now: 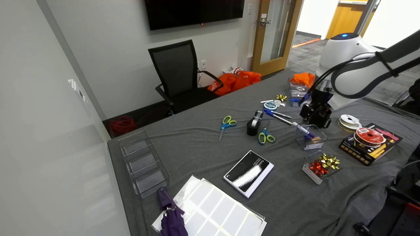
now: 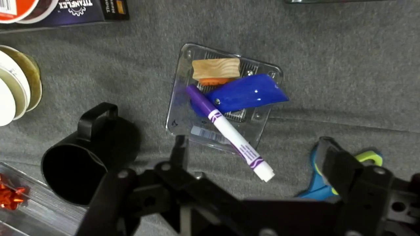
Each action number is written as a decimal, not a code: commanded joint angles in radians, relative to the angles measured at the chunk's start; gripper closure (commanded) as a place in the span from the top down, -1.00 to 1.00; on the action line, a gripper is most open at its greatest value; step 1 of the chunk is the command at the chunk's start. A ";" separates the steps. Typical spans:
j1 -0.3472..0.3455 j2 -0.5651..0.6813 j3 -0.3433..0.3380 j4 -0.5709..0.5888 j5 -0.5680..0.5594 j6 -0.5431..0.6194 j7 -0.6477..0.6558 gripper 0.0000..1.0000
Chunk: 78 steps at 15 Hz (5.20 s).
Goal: Move the blue object to the right tray
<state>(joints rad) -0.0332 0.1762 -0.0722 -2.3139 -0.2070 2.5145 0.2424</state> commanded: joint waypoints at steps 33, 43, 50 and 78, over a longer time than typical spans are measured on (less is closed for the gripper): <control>0.066 0.182 -0.119 0.008 -0.063 0.114 0.065 1.00; 0.072 0.242 -0.148 -0.012 -0.013 0.269 0.163 1.00; 0.078 0.260 -0.130 -0.042 0.090 0.309 0.141 1.00; 0.090 0.129 -0.150 -0.072 0.045 0.175 0.125 0.14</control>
<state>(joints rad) 0.0854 0.3156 -0.2471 -2.3670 -0.1828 2.6818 0.3845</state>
